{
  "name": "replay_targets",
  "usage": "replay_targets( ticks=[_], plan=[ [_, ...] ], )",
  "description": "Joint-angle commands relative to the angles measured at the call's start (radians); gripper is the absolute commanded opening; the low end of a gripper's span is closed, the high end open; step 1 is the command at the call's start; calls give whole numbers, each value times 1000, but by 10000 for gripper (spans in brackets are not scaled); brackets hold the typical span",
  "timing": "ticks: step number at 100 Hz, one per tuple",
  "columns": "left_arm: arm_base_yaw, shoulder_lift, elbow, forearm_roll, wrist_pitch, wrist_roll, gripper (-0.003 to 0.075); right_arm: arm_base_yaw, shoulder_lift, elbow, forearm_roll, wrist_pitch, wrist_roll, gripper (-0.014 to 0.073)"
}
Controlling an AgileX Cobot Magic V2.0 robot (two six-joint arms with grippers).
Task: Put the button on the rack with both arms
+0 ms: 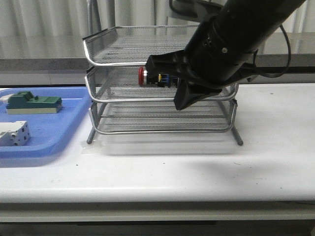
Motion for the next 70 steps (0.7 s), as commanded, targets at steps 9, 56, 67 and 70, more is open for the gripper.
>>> replay_targets(
  ticks=[9, 56, 67, 70],
  plan=[
    [2, 9, -28, -17, -75, -10, -20, -6, -160, 30, -14, -30, -12, -99],
    [2, 9, -28, -17, -75, -10, -20, -197, -586, 197, -187, 45, -12, -99],
    [2, 9, -28, -17, -75, -10, -20, -255, -698, 232, -218, 77, -12, -99],
    [2, 9, -28, -17, -75, -10, -20, -270, -727, 244, -226, 86, -12, -99]
  ],
)
